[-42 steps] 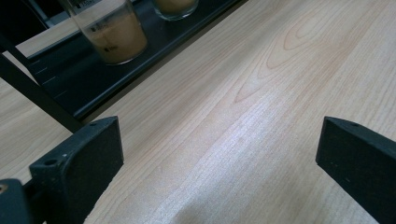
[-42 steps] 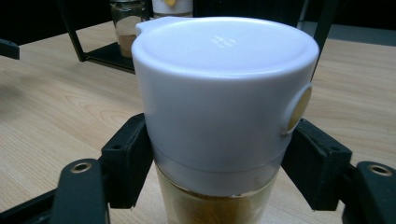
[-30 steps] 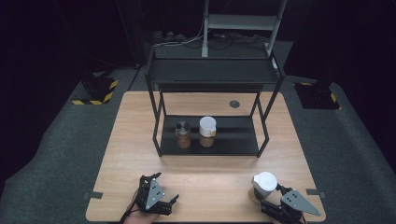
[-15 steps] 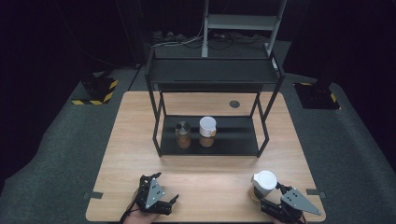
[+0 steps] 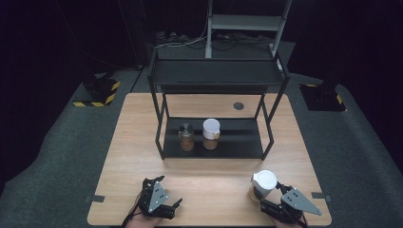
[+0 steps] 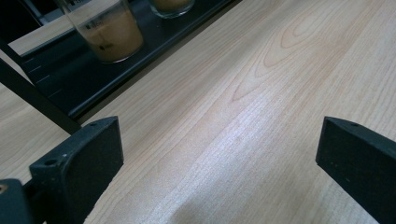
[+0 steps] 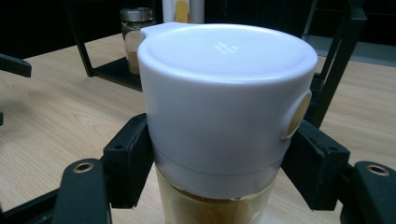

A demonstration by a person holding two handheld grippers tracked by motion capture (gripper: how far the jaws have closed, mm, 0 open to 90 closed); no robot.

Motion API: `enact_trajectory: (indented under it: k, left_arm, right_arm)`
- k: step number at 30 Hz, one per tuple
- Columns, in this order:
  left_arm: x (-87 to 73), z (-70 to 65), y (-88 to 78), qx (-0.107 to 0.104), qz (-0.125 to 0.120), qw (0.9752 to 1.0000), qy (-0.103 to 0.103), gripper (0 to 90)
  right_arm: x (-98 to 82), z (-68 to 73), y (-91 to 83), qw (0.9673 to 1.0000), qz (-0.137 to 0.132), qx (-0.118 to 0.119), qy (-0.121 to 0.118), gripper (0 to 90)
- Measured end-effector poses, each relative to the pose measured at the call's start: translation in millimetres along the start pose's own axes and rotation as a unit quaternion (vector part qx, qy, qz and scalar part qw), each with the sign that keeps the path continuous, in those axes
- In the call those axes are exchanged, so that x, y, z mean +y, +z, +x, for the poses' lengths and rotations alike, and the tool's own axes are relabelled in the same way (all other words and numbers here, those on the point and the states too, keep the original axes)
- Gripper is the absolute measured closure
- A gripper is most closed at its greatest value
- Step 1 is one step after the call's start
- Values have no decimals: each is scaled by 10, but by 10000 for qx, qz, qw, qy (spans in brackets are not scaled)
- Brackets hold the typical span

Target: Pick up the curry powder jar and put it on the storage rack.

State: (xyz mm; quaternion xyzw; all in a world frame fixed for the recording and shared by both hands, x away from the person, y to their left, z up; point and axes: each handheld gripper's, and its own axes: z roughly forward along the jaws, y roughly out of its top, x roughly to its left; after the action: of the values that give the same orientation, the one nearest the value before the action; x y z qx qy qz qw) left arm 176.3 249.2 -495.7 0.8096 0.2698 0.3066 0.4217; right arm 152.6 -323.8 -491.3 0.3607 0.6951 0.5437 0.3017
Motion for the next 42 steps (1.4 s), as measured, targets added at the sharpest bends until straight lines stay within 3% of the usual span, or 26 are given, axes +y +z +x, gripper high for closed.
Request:
enact_trajectory:
  k: [23,42]
  left_arm:
    - [-18,3,-8,-25,-51,10000,28,11]
    - [-30,6,-16,-30,-84,10000,30,11]
  right_arm:
    - [132,97,329,9999,-84,54,-27,305]
    - [382,72,566,9998,-144,-35,-105,305]
